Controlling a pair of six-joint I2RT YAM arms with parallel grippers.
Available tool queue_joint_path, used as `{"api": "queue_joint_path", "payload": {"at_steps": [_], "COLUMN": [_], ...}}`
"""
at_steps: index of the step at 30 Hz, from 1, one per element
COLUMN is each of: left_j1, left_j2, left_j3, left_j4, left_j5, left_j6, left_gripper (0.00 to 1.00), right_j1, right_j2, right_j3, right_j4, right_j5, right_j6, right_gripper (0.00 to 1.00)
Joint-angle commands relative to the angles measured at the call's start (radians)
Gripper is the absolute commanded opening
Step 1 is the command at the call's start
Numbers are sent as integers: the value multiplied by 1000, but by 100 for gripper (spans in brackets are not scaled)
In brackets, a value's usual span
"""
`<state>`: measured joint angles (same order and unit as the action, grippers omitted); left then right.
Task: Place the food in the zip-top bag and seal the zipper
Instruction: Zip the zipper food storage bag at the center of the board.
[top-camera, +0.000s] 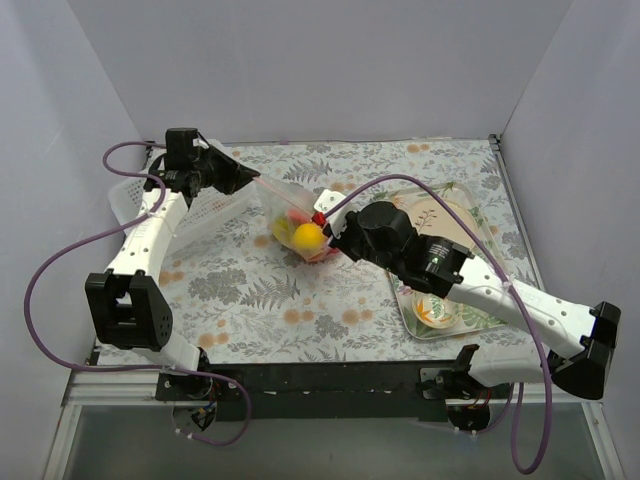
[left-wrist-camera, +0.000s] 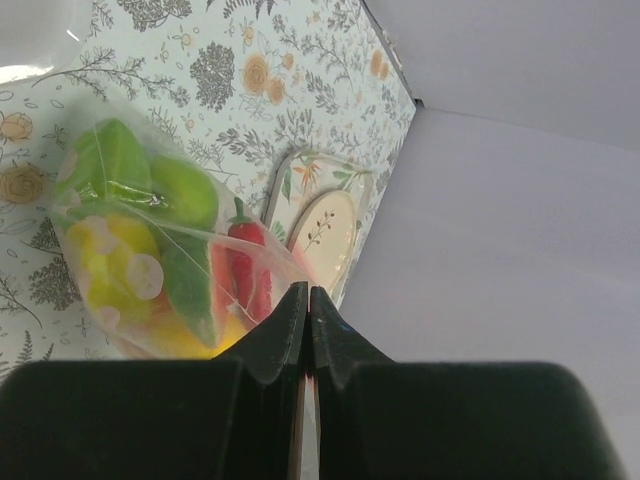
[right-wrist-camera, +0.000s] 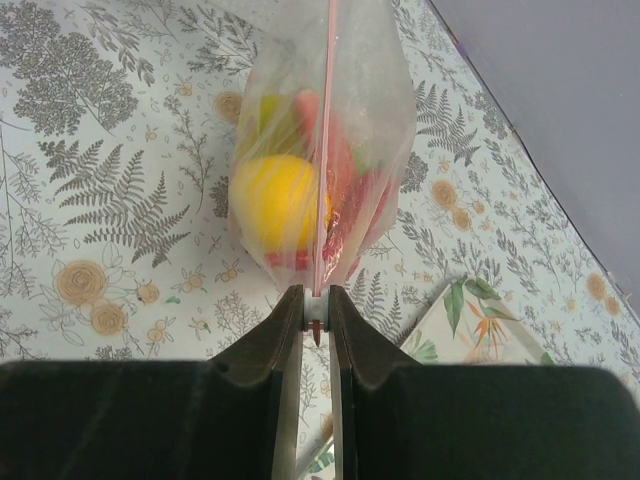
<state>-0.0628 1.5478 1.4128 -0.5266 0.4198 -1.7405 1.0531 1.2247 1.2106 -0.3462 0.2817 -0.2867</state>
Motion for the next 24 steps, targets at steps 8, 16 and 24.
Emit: {"api": "queue_joint_path", "payload": {"at_steps": [8, 16, 24], "left_j1": [40, 38, 34], "left_j2": [-11, -51, -124], "left_j3": [-15, -18, -41], "left_j4": [53, 51, -19], "left_j5": [-128, -105, -115], "left_j6": [36, 130, 300], "left_gripper": [0, 55, 98], "right_j1": [-1, -2, -13], "right_j2": [-103, -38, 128], "right_j3": [-46, 61, 188], "right_j4": [-112, -89, -83], "right_j5": [22, -39, 43], "right_j6": [29, 115, 263], "right_gripper": [23, 98, 98]}}
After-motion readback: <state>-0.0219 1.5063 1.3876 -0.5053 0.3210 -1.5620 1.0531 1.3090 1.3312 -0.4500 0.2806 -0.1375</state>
